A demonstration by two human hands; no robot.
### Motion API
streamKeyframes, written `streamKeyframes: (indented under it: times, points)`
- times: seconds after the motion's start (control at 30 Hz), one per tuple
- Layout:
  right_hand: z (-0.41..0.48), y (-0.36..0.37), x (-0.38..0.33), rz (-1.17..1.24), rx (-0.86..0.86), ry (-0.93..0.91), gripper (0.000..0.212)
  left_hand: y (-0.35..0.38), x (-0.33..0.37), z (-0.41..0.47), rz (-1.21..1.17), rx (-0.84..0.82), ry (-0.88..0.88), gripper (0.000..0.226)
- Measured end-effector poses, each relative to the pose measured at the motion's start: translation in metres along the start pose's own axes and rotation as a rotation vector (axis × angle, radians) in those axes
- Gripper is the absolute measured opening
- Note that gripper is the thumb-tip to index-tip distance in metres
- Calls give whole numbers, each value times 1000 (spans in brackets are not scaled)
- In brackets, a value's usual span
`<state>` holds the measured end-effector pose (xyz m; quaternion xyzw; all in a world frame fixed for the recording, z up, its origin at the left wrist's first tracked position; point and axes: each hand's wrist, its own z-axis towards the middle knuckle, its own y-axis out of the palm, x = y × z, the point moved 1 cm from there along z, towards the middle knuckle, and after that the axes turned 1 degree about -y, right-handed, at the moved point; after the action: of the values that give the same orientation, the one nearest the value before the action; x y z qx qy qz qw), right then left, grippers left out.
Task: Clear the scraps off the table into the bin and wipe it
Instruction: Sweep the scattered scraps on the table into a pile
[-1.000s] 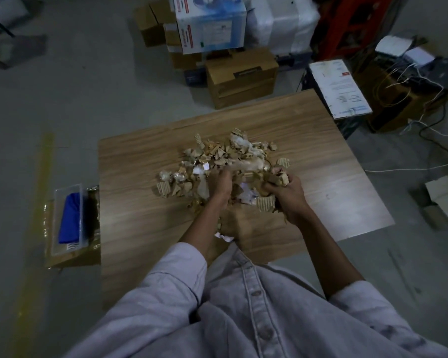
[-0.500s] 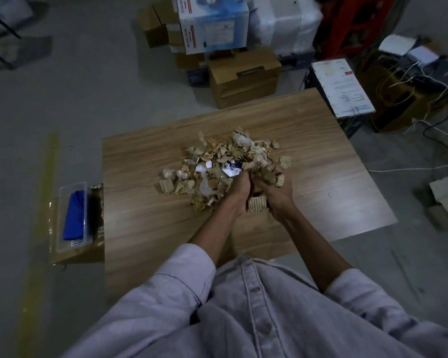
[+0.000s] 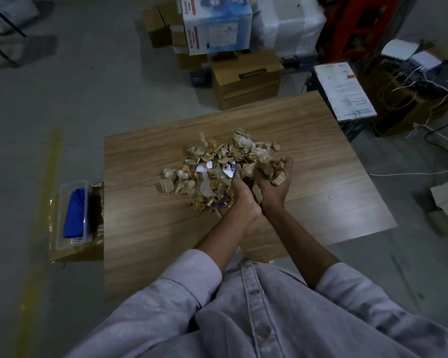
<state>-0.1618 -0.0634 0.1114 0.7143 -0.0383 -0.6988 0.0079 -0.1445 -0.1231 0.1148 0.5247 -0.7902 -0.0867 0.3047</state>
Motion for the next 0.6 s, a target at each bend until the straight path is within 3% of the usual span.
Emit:
streamKeyframes:
  times: [0.1, 0.23, 0.27, 0.33, 0.4, 0.5, 0.6]
  points:
    - [-3, 7, 4, -12, -80, 85, 69, -4, 9, 8, -3, -33, 49, 55]
    - [-10, 12, 0, 80, -165, 221, 45, 1, 11, 10, 118, -146, 175, 71]
    - [-10, 11, -3, 84, -198, 205, 52, 2, 9, 11, 127, -177, 221, 74]
    - [-9, 10, -1, 30, -194, 243, 86, 6, 8, 12, 180, -172, 268, 67]
    - [-7, 8, 4, -192, -182, 303, 112, 6, 8, 11, 279, -126, 283, 52]
    - [-5, 5, 2, -463, -151, 272, 88, 0, 9, 8, 300, -99, 271, 40]
    - [-8, 7, -2, -559, -44, 219, 84, -2, 10, 4, 259, -89, 221, 38]
